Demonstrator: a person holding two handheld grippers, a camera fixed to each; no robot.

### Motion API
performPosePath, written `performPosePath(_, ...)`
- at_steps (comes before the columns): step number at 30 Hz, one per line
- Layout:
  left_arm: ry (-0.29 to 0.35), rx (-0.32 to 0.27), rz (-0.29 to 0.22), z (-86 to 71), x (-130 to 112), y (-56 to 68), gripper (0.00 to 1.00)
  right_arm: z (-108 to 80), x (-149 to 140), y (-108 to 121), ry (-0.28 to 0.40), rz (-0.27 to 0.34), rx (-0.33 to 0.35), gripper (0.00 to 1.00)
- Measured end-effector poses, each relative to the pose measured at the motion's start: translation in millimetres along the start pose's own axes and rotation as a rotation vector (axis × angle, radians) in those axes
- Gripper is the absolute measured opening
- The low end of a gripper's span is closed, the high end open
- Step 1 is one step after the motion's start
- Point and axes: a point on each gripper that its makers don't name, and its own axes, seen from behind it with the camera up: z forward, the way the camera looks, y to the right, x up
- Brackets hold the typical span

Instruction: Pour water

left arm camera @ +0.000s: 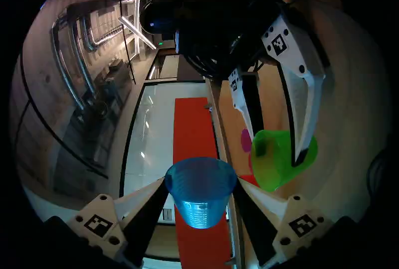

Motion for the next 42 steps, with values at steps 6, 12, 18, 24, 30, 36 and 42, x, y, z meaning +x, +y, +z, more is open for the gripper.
performPosePath(6, -0.007, 0.007, -0.078, -2.0, -4, -0.3, 0.87, 0.6, 0, 0, -0.002, -0.002, 0.000, 0.91)
performPosePath(12, -0.017, 0.012, -0.203, -4.0, -12, 0.0, 0.87, 1.8, 1, 0, -0.004, -0.005, -0.001, 0.91)
performPosePath(18, -0.033, 0.018, -0.398, -4.2, -24, 0.5, 0.87, 2.0, 2, 0, -0.003, -0.005, -0.004, 0.91)
performPosePath(24, -0.063, 0.034, -0.603, -6.9, -45, -0.4, 0.87, 1.5, 4, 1, -0.002, -0.006, -0.009, 0.91)
performPosePath(30, -0.123, 0.040, -0.812, -11.1, -72, 4.8, 0.87, -0.4, 6, 3, -0.001, -0.008, -0.015, 0.91)
performPosePath(36, -0.168, 0.045, -1.068, -10.6, -97, 14.6, 0.87, -1.1, 5, 8, -0.005, -0.007, -0.027, 0.91)
performPosePath(42, -0.182, 0.031, -1.340, -9.7, -110, 30.6, 0.86, -1.1, 5, 11, -0.006, -0.010, -0.032, 0.91)
